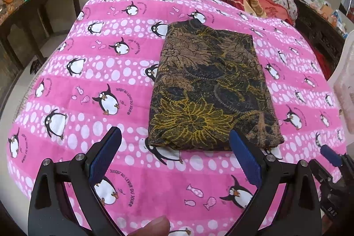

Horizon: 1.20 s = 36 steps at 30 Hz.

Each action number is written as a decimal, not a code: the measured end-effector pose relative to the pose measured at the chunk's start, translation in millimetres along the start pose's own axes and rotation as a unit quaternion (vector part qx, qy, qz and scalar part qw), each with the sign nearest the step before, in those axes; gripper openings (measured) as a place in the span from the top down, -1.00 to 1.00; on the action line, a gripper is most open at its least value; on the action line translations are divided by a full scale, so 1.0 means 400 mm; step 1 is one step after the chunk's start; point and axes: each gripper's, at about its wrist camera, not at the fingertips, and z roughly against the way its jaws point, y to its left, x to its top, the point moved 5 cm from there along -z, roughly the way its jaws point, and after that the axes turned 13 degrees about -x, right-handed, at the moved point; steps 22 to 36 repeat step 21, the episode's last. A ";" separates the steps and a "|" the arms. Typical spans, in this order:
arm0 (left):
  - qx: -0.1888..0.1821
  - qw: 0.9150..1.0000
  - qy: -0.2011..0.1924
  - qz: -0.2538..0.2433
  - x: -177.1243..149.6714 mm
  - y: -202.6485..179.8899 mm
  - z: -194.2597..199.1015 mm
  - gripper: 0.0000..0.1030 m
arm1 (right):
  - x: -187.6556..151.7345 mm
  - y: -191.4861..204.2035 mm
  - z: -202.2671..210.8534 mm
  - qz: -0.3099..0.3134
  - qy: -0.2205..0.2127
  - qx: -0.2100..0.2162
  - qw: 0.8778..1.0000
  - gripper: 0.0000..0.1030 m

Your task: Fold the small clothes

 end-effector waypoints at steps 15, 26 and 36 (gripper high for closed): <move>0.013 1.000 0.013 0.000 -0.010 -0.022 0.003 -0.90 | 0.032 0.020 0.043 0.019 -0.025 -0.002 1.000 -0.07; 0.014 1.000 0.008 -0.013 -0.009 -0.033 0.004 -0.90 | 0.035 0.016 0.043 0.013 -0.024 0.001 1.000 -0.07; 0.014 1.000 0.008 -0.013 -0.009 -0.033 0.004 -0.90 | 0.035 0.016 0.043 0.013 -0.024 0.001 1.000 -0.07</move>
